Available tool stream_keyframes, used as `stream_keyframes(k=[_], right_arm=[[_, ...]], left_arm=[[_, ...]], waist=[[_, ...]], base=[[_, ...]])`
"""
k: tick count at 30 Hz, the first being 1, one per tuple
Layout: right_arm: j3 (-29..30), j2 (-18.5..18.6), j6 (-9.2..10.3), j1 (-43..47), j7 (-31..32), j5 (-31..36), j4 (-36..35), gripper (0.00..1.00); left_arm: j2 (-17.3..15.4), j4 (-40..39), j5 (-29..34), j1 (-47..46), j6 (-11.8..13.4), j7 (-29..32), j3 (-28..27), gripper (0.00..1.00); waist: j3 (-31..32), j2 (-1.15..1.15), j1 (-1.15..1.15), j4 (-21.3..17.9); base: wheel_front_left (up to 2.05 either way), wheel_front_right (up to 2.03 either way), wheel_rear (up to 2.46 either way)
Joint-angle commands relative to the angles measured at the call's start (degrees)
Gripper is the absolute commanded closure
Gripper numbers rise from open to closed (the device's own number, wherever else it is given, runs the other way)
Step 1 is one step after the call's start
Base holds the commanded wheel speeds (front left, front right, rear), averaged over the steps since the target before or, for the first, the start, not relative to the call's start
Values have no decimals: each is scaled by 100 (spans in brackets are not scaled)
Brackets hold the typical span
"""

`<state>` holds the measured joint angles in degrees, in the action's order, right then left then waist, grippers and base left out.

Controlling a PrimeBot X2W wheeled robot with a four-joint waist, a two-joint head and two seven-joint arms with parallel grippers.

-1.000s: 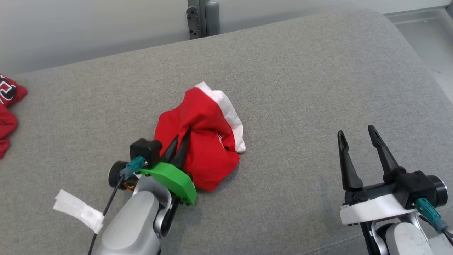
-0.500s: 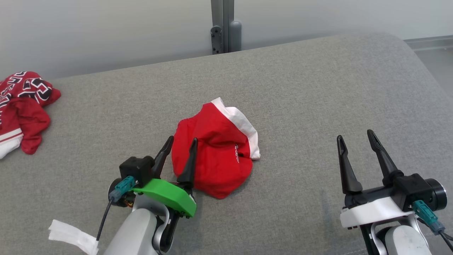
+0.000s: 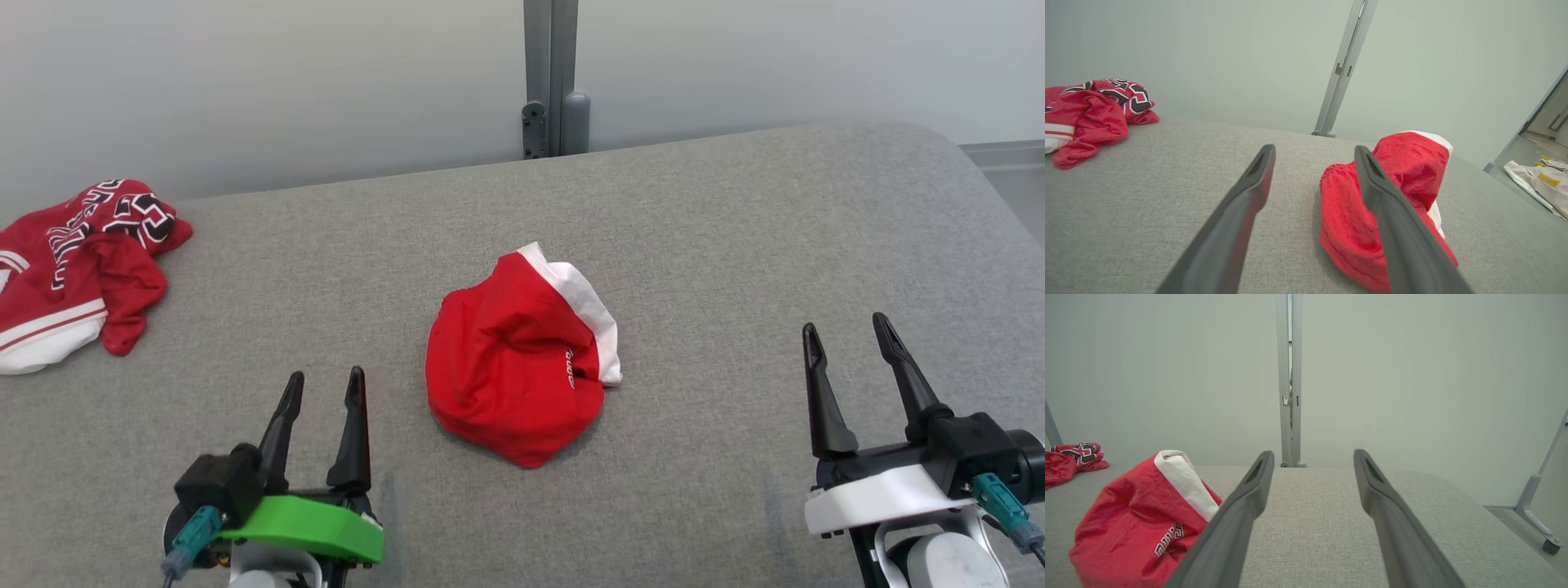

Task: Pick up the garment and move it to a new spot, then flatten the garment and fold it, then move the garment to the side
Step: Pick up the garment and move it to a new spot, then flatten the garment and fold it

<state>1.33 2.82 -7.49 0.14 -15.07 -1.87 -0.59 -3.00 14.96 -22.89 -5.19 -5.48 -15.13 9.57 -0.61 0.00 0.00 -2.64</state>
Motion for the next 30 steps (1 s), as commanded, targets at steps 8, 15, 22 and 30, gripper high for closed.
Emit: stream_keyframes(k=[8,15,22,30], right_arm=[[18,13,0,202,-16,-124,145,0],[-26,14,0,275,-17,-282,407,0],[-80,14,0,257,-16,-324,612,0],[-108,14,0,205,-16,-346,723,0]], left_arm=[[10,-482,34,703,150,-3,-248,0],[10,-567,14,827,259,-2,-193,0],[11,-549,14,837,290,-3,-181,0],[11,-515,41,801,299,-2,-179,0]], waist=[[115,0,0,262],[128,0,0,375],[115,0,0,419],[107,0,0,446]], base=[[0,0,0],[0,0,0],[0,0,0],[0,0,0]])
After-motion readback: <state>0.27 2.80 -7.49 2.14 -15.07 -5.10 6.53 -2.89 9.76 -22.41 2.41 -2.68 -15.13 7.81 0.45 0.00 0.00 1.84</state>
